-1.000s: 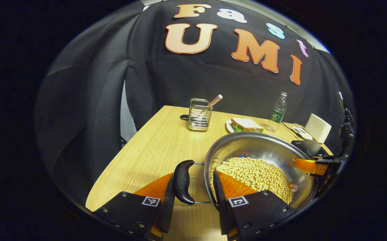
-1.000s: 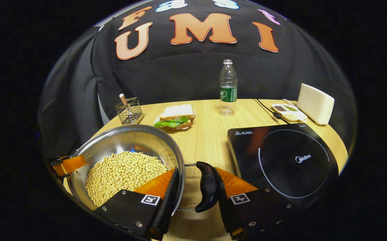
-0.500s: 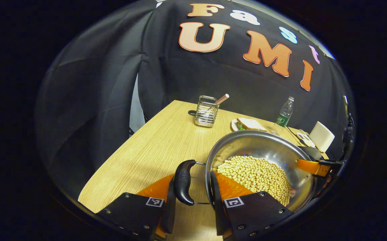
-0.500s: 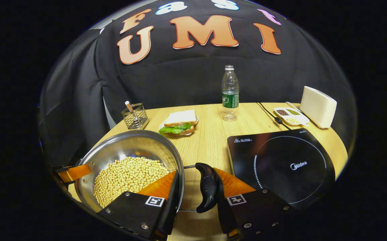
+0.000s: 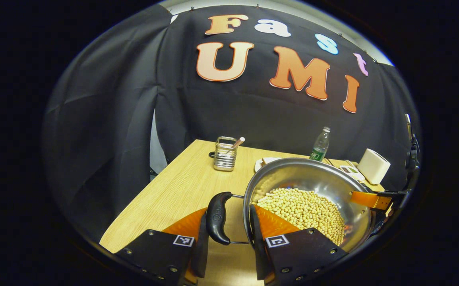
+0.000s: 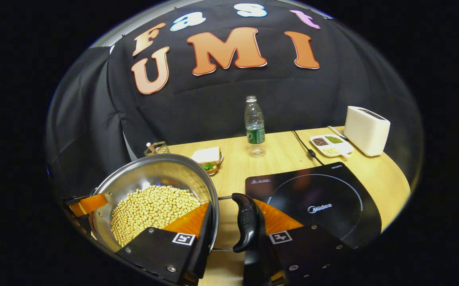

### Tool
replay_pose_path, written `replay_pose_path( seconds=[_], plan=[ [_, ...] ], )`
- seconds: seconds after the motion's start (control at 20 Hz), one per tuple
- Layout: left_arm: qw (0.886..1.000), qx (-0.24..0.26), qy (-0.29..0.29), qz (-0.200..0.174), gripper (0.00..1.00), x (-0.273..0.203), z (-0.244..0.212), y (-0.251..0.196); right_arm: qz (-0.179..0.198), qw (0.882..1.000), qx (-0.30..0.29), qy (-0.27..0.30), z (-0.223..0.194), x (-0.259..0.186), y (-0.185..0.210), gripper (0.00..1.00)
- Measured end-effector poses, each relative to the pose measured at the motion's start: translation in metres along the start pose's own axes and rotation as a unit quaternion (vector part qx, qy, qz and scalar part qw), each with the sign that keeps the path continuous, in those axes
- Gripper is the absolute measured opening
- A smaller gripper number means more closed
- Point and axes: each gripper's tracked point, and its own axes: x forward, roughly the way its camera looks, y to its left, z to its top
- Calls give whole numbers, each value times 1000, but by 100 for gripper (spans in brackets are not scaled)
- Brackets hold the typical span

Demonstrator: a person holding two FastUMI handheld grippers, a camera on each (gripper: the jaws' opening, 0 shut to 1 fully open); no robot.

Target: First push the handle of the pot to place it horizontally, then grasp the pot with both hands and set it on the induction cooktop.

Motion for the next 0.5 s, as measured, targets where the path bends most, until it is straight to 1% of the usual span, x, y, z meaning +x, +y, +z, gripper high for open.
replay_pose_path(
  seconds=[0.45,0.5],
  plan=[
    [999,24,3,-34,49,-4,12,-88,-31,999,31,-12,16,-27,-84,53],
    [999,28,3,-39,49,-4,13,-99,-35,999,35,-12,16,-30,-94,48]
  ],
)
